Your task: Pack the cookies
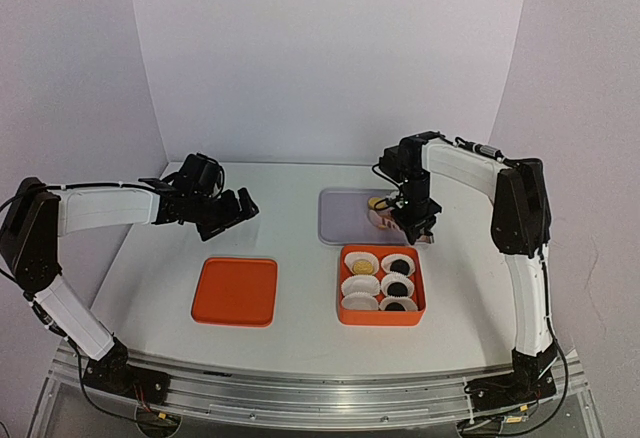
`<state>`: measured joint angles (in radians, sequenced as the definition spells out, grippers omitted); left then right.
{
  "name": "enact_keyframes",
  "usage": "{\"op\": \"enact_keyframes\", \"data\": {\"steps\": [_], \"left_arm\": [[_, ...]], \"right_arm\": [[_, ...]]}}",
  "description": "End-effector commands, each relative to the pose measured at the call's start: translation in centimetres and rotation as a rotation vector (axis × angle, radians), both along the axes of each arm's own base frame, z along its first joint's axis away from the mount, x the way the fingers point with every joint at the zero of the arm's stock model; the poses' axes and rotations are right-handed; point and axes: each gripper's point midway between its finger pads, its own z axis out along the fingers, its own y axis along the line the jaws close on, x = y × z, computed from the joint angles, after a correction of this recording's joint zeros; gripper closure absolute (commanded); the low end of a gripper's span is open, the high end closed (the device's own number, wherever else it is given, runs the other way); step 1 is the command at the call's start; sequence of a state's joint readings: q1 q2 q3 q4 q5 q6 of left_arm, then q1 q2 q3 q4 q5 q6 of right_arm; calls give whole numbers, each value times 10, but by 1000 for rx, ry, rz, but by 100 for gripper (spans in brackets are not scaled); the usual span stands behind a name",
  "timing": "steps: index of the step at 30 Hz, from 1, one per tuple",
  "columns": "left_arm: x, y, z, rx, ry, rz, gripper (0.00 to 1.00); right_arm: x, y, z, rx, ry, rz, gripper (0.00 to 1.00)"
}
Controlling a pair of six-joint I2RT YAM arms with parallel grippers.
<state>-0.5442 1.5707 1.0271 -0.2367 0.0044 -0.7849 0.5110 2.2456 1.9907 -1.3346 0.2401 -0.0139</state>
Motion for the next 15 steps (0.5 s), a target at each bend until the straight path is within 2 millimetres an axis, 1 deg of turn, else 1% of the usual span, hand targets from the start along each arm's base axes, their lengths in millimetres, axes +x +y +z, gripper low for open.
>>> {"op": "enact_keyframes", "data": {"steps": [1, 3, 7, 8, 11, 15], "left_arm": [[7, 1, 23, -21, -53, 16, 0], [8, 0, 25, -21, -57, 14, 0], [8, 0, 27, -22, -60, 14, 0], [8, 0, 27, -23, -62, 14, 0], [8, 1, 28, -23, -65, 16, 0], [8, 1, 29, -24, -68, 16, 0]], "right_arm": [[-25, -16, 11, -62, 98, -8, 82], [-24, -16, 15, -57, 87, -8, 87], [-24, -15, 29, -35, 54, -8, 93], [-26, -15, 35, -24, 45, -8, 96], [-33, -14, 51, 9, 23, -8, 99], [-49, -14, 75, 45, -15, 9, 100]]}}
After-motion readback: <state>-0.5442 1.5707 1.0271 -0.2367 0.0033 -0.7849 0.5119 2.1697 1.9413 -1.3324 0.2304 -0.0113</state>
